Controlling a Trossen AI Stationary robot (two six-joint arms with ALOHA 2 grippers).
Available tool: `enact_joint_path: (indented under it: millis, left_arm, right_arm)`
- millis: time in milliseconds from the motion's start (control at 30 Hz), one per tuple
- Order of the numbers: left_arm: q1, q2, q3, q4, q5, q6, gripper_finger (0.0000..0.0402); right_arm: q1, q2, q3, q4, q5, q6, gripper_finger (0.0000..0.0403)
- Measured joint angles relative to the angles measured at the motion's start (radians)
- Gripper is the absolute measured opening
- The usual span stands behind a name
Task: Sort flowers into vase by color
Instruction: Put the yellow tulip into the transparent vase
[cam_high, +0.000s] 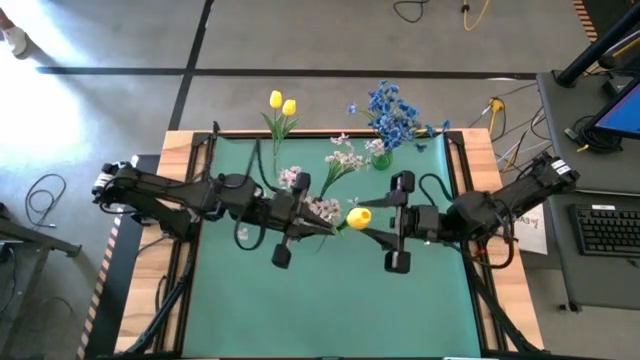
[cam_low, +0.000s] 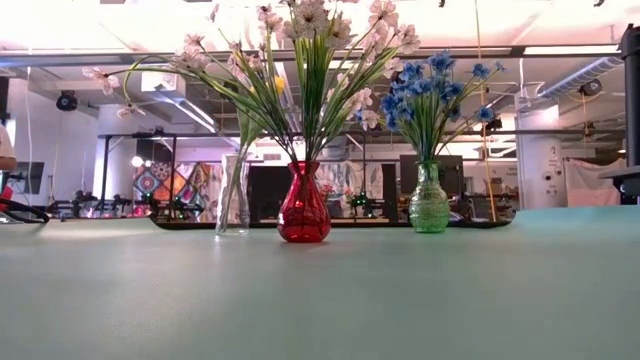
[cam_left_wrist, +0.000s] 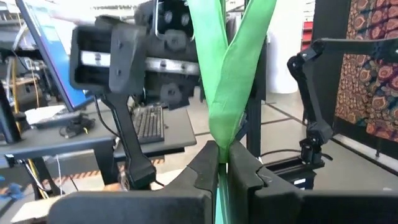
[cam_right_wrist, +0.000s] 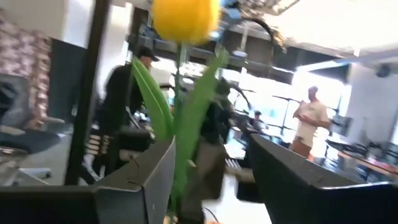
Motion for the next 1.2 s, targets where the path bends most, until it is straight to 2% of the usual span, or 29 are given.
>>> enact_joint_path:
  millis: [233,433,533,733,867,933,1067,1200]
  left_arm:
    - [0.006,-0.131,0.000,-0.085,-0.079,0.074,0.0000]
    - [0.039,-0.268,-0.007,-0.169,-0.227,0.163,0.0000]
    - [0.089,-0.338,-0.021,-0.183,-0.249,0.192,0.0000]
    - [0.274,-0.455,-0.097,-0.191,-0.251,0.189,0.0000]
    - [0.431,-0.507,-0.214,-0.153,-0.158,0.147,0.0000]
    - [0.514,-0.528,-0.281,-0.089,-0.084,0.124,0.0000]
    - [0.679,-0.557,-0.414,0.050,0.002,0.097,0.0000]
    - [0.841,-0.559,-0.536,0.232,0.173,0.028,0.0000]
  right_arm:
    - [-0.001,-0.022,0.000,-0.083,0.062,0.065,0.0210]
    - [0.000,-0.013,0.000,-0.142,0.068,0.111,0.0210]
    - [0.000,-0.008,0.000,-0.156,0.068,0.113,0.0210]
    - [0.000,-0.008,0.000,-0.199,0.068,0.139,0.0210]
    - [0.000,-0.009,0.000,-0.213,0.068,0.139,0.0210]
    - [0.000,-0.008,0.000,-0.222,0.068,0.136,0.0210]
    - [0.000,-0.009,0.000,-0.222,0.068,0.134,0.0210]
    - [0.000,-0.009,0.000,-0.251,0.068,0.145,0.0210]
